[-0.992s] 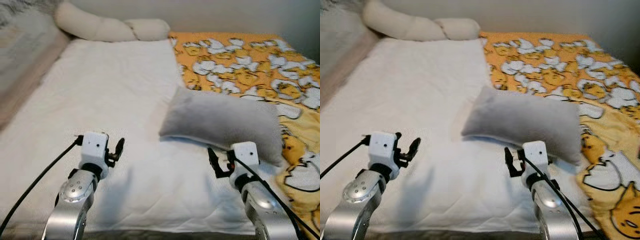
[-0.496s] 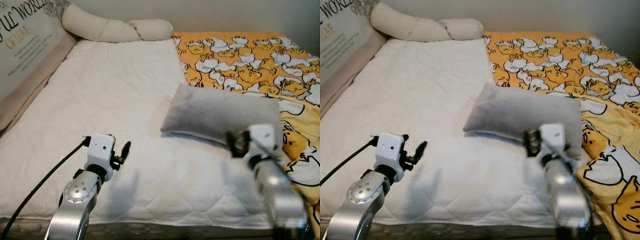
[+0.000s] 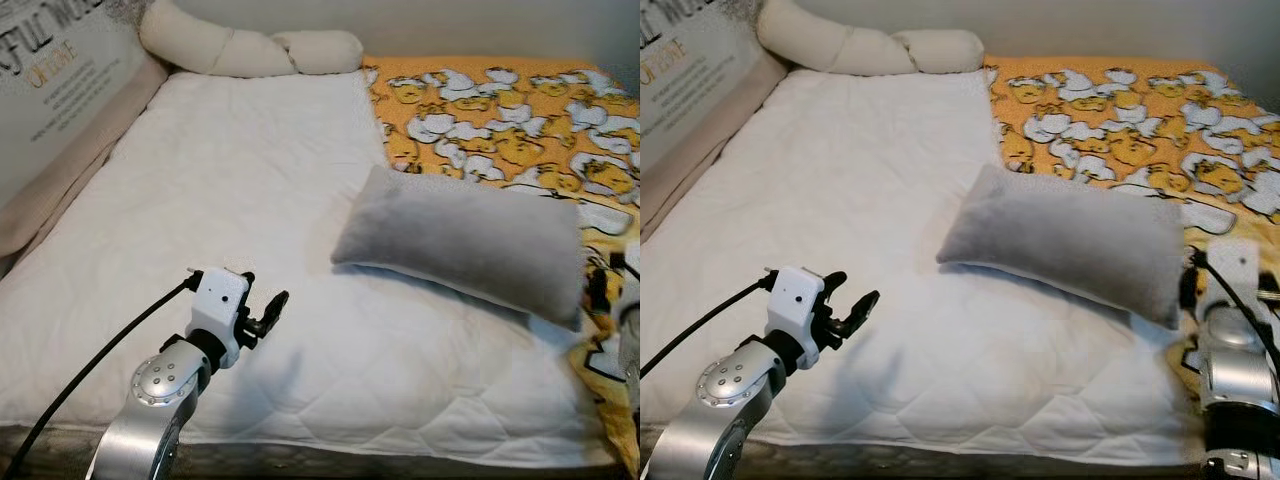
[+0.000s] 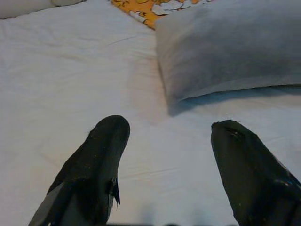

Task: Clean up the room

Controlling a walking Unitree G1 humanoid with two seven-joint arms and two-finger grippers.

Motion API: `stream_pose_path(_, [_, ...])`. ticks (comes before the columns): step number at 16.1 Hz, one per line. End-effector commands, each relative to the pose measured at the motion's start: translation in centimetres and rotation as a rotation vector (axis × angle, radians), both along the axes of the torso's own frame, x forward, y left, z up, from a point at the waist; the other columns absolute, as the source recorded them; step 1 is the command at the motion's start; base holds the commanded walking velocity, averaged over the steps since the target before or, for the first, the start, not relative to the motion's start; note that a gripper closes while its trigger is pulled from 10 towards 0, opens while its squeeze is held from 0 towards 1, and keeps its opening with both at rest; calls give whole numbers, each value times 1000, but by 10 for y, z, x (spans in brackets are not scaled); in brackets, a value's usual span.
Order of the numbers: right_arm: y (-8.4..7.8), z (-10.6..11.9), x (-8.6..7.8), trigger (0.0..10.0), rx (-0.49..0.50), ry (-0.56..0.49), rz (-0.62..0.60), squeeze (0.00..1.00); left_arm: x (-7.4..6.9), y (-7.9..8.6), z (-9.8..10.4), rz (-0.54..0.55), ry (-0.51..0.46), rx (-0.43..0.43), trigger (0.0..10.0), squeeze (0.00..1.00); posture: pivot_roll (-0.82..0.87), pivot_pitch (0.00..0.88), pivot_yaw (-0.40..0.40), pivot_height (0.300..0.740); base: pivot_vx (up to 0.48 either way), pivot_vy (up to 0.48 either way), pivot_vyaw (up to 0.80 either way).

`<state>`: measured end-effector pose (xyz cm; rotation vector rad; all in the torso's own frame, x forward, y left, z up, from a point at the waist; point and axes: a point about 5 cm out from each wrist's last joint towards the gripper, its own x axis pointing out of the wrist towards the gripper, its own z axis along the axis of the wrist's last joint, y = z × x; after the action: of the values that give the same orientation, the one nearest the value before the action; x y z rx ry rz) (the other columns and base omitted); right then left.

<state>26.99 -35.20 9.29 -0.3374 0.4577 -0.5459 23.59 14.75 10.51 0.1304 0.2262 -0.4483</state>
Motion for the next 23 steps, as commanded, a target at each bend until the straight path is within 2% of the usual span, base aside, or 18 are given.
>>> stream_pose_path(1, [9,-17,0,10000,120,70,47,0,-1,-1,4,-10,-8,0,10000,0,-114,0,9,740,0,0,0])
stream_pose_path(2, [29,-29,5,10000,261,91,142,0,-1,0,4,-8,-6,0,10000,0,-113,0,10,740,0,0,0])
stream_pose_path(3, [51,-38,10,10000,341,114,262,0,-1,0,4,-8,-4,1,10000,0,-112,0,11,740,0,0,0])
stream_pose_path(6, [141,-28,30,10000,627,14,674,0,3,2,7,-1,-13,6,10000,0,-111,0,19,740,0,0,0])
stream_pose_path(7, [148,-26,29,10000,645,17,715,0,2,2,7,-2,-13,7,10000,0,-110,0,19,740,0,0,0])
stream_pose_path(9, [195,-10,21,10000,712,38,972,0,2,4,7,2,-15,12,10000,0,-107,0,19,740,0,0,0])
stream_pose_path(10, [207,-3,17,10000,721,33,1051,0,1,4,7,4,-14,14,10000,0,-105,0,18,740,0,0,0])
stream_pose_path(11, [209,4,18,10000,700,3,1059,0,1,5,7,6,-13,15,10000,0,-103,0,16,740,0,0,0])
stream_pose_path(12, [206,7,20,10000,672,-18,1031,0,0,5,7,7,-12,16,10000,0,-103,0,16,740,0,0,0])
stream_pose_path(13, [188,8,29,10000,567,-51,912,0,-2,6,6,7,-7,17,10000,0,-109,0,19,740,0,0,0])
stream_pose_path(14, [179,8,31,10000,526,-56,861,0,-2,6,6,3,-3,17,10000,0,-109,0,19,740,0,0,0])
stream_pose_path(15, [154,8,38,10000,440,-74,711,0,-3,3,4,-21,11,15,10000,0,-107,0,23,740,0,0,0])
stream_pose_path(16, [148,9,39,10000,419,-77,681,0,-3,2,4,-28,14,14,10000,0,-106,0,24,740,0,0,0])
stream_pose_path(17, [129,8,42,10000,354,-80,584,133,-2,0,3,-58,24,17,10000,0,-107,0,28,740,0,0,0])
stream_pose_path(18, [111,8,45,10000,316,-89,485,859,-1,-2,1,-87,37,15,10000,0,-110,0,32,740,0,0,0])
stream_pose_path(19, [87,8,48,10000,268,-100,370,1000,1,-5,0,-136,45,29,10000,0,-105,0,35,740,0,0,0])
stream_pose_path(22, [44,15,51,10000,210,-132,193,1000,7,-6,3,-199,40,60,10000,0,-94,0,41,740,0,0,0])
stream_pose_path(23, [23,17,49,10000,219,-144,121,1000,9,-5,6,-214,36,69,10000,0,-88,0,47,740,0,0,0])
